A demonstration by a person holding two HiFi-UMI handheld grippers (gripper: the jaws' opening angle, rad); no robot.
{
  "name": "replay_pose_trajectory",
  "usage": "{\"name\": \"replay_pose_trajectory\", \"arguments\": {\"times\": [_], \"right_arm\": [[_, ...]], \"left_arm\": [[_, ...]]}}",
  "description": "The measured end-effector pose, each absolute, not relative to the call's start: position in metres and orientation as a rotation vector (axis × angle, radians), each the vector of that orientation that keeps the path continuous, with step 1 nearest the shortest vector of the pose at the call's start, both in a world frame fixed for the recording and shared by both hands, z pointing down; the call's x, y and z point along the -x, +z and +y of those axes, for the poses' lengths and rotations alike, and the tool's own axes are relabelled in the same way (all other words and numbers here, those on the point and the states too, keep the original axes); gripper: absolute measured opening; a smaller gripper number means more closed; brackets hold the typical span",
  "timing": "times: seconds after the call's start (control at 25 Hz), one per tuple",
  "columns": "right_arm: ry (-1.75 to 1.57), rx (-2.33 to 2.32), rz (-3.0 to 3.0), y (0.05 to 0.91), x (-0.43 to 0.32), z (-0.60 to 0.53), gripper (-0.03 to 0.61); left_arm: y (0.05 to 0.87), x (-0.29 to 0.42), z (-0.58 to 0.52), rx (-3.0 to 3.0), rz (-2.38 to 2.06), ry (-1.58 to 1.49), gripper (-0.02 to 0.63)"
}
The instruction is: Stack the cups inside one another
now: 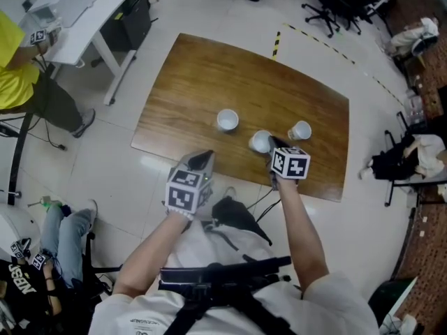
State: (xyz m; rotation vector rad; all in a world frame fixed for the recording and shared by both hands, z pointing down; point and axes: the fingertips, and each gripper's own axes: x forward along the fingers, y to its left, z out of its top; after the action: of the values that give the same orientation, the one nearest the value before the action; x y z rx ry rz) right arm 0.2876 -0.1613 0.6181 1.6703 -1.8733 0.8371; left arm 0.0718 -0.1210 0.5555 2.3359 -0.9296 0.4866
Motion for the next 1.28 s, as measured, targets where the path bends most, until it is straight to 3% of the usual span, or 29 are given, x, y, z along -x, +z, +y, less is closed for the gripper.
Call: {"name": "replay_pose_trajectory", "arguments": {"times": [1.28], "right_arm": [[0.606,-1.695,-2.096,0.505,-0.226,-0.193,0.025]], "left_arm": [[0.515,-0.043,-0.123,-2.418,-0.981,0.393,-0.003]]}}
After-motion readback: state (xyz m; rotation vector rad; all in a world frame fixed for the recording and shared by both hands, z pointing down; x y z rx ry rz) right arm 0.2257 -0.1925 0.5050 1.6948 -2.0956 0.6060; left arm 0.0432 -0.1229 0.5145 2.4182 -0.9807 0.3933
